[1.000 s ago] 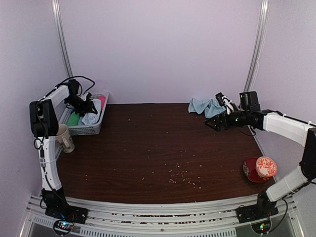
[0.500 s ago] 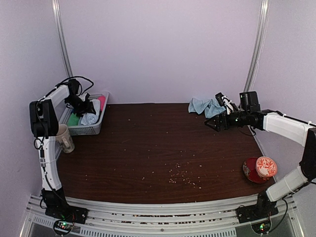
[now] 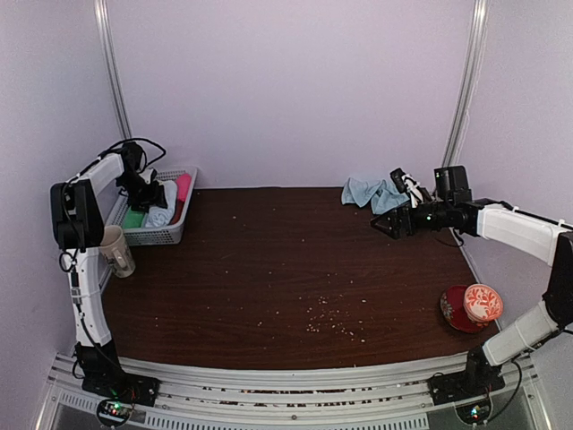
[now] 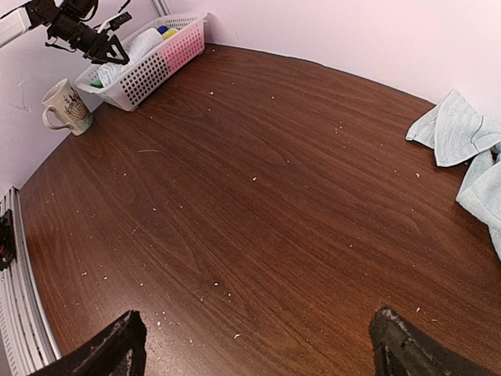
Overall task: Roll the towels
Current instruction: Place the towel in the storage box.
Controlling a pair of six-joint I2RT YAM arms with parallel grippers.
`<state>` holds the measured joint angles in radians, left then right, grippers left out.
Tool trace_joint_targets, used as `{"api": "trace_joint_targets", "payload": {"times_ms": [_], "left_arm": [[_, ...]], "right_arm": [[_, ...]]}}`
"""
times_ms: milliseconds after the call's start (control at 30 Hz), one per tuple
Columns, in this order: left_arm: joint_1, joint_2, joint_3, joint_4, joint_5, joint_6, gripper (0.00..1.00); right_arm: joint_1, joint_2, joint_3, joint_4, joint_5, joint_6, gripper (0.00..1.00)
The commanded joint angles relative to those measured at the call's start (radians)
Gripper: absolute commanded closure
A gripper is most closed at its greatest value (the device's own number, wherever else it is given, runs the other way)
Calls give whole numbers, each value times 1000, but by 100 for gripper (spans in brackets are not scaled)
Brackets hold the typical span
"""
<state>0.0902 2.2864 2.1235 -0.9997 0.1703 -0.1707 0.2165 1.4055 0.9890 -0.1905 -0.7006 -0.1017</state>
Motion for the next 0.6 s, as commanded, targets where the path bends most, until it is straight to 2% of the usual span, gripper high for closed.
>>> {"api": "trace_joint_targets", "payload": {"times_ms": [0, 267, 467, 567], "left_arm": [[10, -53, -47, 55, -99, -10, 33], [10, -96, -90, 97, -150, -25, 35], [7, -119, -138, 144, -49, -22, 35], [2, -155, -174, 196, -39, -34, 32]], "right_arm": [[-3, 10, 23, -3, -14, 3, 0], [-3, 13, 24, -3, -14, 1, 0], [-2, 21, 24, -3, -12, 1, 0], [-2, 25, 24, -5, -11, 0, 0]]}}
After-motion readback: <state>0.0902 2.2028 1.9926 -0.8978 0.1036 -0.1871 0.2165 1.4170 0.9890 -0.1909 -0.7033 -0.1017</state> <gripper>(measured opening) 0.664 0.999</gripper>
